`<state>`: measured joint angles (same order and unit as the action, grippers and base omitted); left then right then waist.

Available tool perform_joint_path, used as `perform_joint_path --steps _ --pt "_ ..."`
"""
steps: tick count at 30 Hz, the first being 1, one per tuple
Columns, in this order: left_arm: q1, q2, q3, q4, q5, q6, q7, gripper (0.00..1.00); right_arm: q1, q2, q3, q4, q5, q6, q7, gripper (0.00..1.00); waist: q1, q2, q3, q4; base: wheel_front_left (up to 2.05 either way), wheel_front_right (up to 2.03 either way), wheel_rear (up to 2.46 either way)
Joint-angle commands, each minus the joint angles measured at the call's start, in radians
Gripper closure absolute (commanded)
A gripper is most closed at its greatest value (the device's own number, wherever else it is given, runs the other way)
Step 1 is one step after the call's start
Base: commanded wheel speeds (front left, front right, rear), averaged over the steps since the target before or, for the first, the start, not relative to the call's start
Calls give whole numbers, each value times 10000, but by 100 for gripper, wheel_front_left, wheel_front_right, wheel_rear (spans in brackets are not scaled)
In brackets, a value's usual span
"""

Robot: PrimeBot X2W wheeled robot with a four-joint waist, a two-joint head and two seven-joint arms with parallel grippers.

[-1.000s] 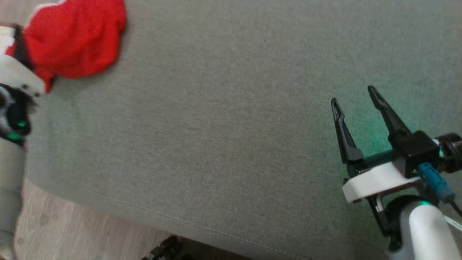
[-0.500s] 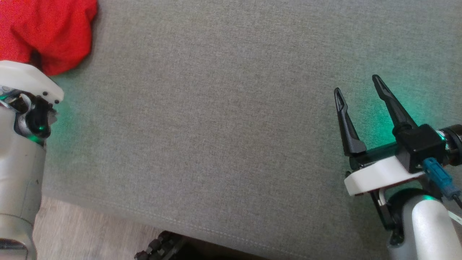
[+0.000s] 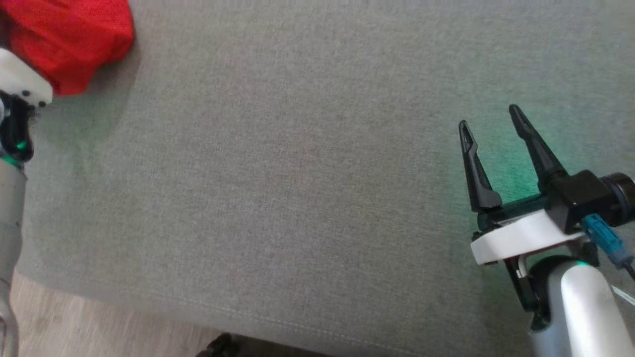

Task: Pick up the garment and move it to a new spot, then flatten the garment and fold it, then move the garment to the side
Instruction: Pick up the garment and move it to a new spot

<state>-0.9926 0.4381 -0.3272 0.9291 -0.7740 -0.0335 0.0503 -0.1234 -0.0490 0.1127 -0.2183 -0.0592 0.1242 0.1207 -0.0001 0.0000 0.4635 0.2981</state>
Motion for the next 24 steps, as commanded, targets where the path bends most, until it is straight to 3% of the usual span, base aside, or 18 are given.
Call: perform_joint_path --steps 1,8,15,24 --pt "-433 750 167 -299 140 -54 -40 100 -148 -12 238 -266 124 65 -131 0 1 0 -316 -208 0 0 0" --pt "-1189 862 -882 -1488 988 -462 525 100 -69 -12 223 839 1003 65 -967 0 1 0 -1775 -1212 0 0 0" --pt "-1480 245 -1621 -3228 1023 -706 1302 100 237 -12 42 1745 1634 65 -1625 0 1 0 -2993 -2301 0 0 0" --pt "-529 -664 -2058 -5232 388 -589 1884 100 360 -12 -251 2087 1820 65 -1956 0 1 0 -2699 -3238 0 0 0"
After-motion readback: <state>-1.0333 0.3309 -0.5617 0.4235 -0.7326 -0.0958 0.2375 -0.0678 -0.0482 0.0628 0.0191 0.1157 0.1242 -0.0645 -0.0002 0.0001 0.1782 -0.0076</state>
